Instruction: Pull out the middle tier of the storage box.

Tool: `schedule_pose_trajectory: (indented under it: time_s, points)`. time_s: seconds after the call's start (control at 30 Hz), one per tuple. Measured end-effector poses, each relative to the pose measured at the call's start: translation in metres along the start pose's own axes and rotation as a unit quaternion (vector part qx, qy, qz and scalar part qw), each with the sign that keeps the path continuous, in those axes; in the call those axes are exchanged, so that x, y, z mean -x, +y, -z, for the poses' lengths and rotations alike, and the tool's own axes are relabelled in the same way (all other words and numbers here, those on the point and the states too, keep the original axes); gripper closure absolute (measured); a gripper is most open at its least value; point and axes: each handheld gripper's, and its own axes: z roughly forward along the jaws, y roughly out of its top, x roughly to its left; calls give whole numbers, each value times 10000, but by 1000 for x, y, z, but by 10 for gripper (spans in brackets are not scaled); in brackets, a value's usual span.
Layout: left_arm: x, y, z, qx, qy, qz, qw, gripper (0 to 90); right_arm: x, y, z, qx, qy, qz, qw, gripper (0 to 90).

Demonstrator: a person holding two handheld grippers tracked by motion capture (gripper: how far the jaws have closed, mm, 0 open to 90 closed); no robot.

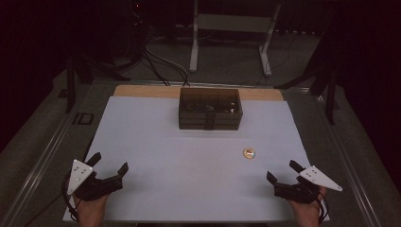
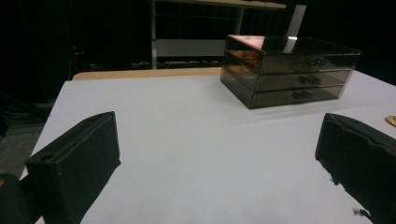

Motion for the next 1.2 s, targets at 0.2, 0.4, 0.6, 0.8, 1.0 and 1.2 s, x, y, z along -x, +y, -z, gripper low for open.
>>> schedule_pose_trajectory:
  time_s: [0.2, 0.4, 0.6, 0.8, 1.0, 1.2]
  points:
    - [-1, 0, 1, 3, 71, 16, 10000, 12, -3, 0, -1, -28, -10, 20, 10000, 0]
    - [0, 0, -1, -55, 97, -47, 9999, 12, -7, 1, -3, -111, 10, -29, 9999, 0]
    - [2, -1, -1, -125, 163, -68, 9998, 12, -15, 3, -7, -173, -33, -16, 9998, 0]
    - [3, -1, -1, -128, 201, -84, 9997, 12, -21, 5, -12, -164, 13, -56, 9998, 0]
    - [3, 0, -2, -115, 189, -91, 9997, 11, -32, 6, -13, -92, 2, -73, 9999, 0]
    - [5, 0, -3, -131, 180, -106, 9997, 11, -46, 10, -22, -80, 51, -62, 9999, 0]
